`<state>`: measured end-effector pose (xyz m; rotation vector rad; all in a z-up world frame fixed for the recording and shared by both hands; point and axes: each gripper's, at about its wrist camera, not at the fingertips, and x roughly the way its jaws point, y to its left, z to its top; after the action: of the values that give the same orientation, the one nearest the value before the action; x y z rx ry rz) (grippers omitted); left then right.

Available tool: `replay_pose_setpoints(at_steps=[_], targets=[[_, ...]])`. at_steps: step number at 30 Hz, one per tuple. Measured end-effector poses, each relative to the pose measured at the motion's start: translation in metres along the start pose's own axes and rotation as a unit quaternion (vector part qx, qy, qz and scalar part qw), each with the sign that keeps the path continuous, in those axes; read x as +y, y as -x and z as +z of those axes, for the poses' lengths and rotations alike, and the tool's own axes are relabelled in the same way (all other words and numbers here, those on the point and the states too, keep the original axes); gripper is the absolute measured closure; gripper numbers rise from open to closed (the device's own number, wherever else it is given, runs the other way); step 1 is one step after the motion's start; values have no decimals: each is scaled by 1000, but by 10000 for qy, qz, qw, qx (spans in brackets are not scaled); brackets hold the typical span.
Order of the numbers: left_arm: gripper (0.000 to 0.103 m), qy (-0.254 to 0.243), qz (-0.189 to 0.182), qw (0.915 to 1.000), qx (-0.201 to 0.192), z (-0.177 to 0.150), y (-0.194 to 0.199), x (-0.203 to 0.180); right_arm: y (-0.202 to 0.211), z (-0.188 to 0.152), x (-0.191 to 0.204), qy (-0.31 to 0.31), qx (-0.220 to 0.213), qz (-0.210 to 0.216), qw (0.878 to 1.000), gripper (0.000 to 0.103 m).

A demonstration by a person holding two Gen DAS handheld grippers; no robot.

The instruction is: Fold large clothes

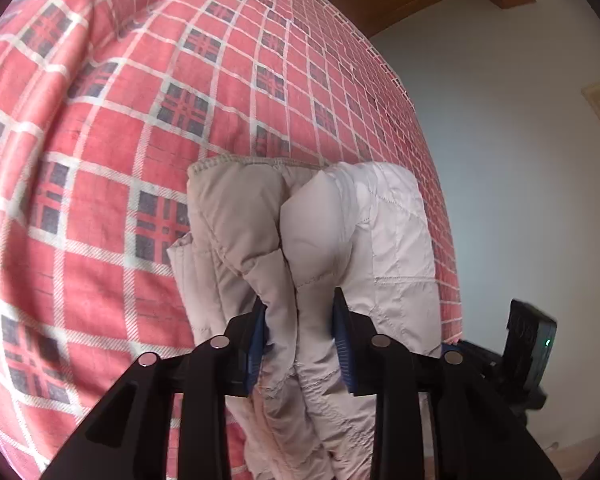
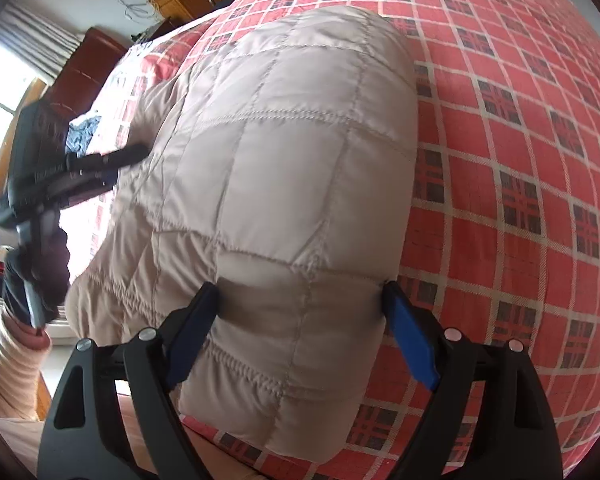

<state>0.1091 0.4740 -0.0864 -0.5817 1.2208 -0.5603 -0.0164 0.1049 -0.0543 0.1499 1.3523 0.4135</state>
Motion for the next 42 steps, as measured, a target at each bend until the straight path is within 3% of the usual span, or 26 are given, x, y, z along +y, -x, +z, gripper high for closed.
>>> replay_pose_setpoints(at_steps=[7, 10, 12, 15, 20, 23, 27, 36, 42], targets=[[66, 82, 20, 9999, 67, 9, -19, 0, 3, -1, 5, 126, 24, -86, 9999, 20], [48, 169, 76, 9998, 113, 11, -10, -4, 14, 3, -2, 89, -83, 27, 9999, 22], [29, 317, -13, 9994, 96, 10, 2, -1, 26, 3, -11, -4, -243, 156, 9996, 23], [24, 397, -310, 9987, 96, 5, 18, 3, 37, 4, -30, -210, -401, 443, 9980, 23], [22, 552, -257, 9980, 146, -9, 24, 19, 40, 7, -66, -591, -507, 989, 9920, 23], [22, 756, -480, 9959, 158, -15, 21, 30, 35, 12, -82, -789, -484, 1512, 9842, 23], [21, 663, -656, 9956, 108, -15, 13, 31, 22, 21, -92, -969, -468, 2009, 9737, 23], [14, 551, -896, 9940, 294, -6, -26, 37, -12, 32, -104, -1055, -250, 2395, 9648, 22], [10, 381, -1239, 9910, 337, -4, -42, 27, -33, 34, -117, -1281, -216, 2932, 9472, 20]])
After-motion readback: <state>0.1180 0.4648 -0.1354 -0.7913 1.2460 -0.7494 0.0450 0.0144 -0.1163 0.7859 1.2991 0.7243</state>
